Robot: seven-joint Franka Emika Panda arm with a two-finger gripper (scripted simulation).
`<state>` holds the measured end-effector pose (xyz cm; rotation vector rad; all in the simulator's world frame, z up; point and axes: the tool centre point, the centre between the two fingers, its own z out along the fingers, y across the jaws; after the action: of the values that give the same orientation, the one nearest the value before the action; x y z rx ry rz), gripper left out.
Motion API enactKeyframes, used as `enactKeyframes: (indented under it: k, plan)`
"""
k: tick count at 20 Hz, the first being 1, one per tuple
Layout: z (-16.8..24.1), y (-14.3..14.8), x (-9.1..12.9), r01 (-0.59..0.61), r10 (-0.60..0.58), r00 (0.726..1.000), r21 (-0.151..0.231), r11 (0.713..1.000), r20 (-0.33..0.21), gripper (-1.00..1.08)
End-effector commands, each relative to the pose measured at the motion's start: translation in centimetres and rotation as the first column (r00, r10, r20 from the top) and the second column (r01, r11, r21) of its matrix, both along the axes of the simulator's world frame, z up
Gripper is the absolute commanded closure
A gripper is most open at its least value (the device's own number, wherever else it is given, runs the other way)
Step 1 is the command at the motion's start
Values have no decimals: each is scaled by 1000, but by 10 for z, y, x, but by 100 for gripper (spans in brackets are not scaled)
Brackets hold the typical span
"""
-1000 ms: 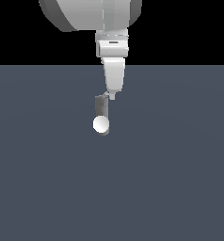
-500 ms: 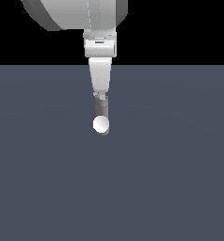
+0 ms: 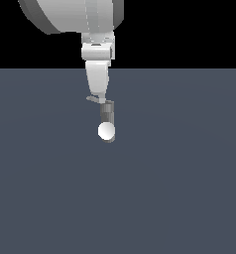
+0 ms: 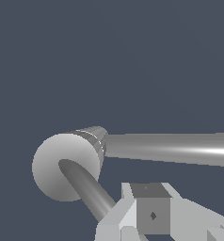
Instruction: Turn on the faucet by rotating a designated handle.
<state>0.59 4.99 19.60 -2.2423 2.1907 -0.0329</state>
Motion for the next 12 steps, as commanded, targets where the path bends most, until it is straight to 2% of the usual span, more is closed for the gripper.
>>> enactKeyframes:
  k: [1,7,8,12]
  plan:
    - [-11,45,1,-60,60,998,10,998,-11,108]
    - [-14,69,9,-72,72,997,10,997,-19,108]
    - [-1,16,17,9,-9,1000,1,1000,0,108]
    - [-3,25,27,-3,3,1000,3,1000,-3,108]
